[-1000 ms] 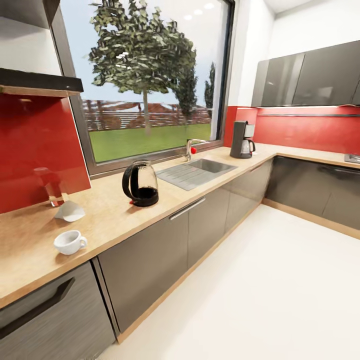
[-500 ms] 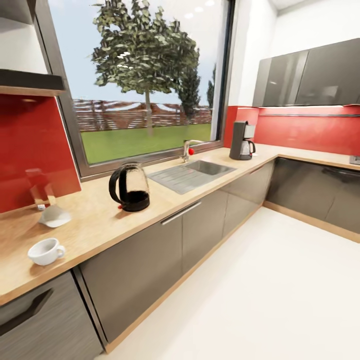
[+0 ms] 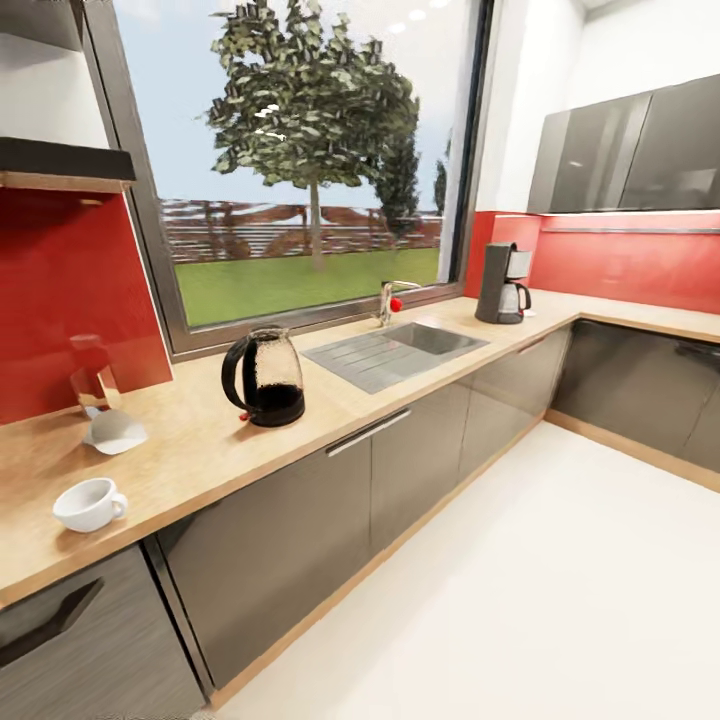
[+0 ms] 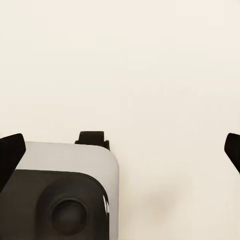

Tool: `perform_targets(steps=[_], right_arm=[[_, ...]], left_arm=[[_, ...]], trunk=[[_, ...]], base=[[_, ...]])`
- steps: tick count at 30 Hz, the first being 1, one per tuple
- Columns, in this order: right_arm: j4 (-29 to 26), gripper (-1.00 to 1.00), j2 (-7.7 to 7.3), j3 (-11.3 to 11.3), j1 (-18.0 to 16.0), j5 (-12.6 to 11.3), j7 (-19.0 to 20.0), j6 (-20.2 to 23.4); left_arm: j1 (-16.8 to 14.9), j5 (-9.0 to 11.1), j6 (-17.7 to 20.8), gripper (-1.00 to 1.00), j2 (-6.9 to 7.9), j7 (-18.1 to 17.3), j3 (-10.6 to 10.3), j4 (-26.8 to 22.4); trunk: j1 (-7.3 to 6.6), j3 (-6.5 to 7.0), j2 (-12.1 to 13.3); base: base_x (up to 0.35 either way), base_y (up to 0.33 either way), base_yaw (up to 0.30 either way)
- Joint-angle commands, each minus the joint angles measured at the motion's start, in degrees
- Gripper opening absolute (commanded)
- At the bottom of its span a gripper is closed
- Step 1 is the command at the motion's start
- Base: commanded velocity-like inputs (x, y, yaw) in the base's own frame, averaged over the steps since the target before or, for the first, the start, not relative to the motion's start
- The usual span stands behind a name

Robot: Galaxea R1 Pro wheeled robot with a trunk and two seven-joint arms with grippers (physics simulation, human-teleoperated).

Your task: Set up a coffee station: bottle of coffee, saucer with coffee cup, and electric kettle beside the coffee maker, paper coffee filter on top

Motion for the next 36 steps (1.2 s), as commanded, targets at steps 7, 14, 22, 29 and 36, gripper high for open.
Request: perform_targets(steps=[7,14,22,29,36], right_arm=[[0.06,1.0,0.02,0.04,-0.03,0.01,0.0,-0.19],[0.05,1.0,0.02,0.04,-0.03,0.03,0.0,-0.19],[0.0,1.0,0.02,0.04,-0.03,0.01,-0.04,-0.23],[0.04,1.0,0.02,0.04,-0.03,0.03,-0.04,-0.21],[0.04,1.0,0.0,0.04,-0.03,0.01,0.0,-0.19]], left_arm=[[0.03,0.02,-0.06,1.0,-0.09,-0.01,0.17,-0.1],[0.03,0.02,-0.06,1.0,-0.04,-0.01,0.17,-0.1],[0.03,0.02,-0.06,1.0,-0.04,-0.02,0.17,-0.1],[0.03,0.02,-0.03,1.0,-0.04,-0.01,0.14,-0.1],[0.03,0.02,0.02,1.0,-0.07,-0.01,0.08,-0.1]], trunk=[[0.0,-0.04,-0.02],[0.0,-0.04,-0.02],[0.0,-0.04,-0.02],[0.0,-0.04,-0.02],[0.0,-0.04,-0.02]], base=[[0.005,-0.005,0.236],[0.001,-0.001,0.242],[0.0,0.0,0.243],[0.046,-0.05,0.229],[0.182,-0.217,0.045]])
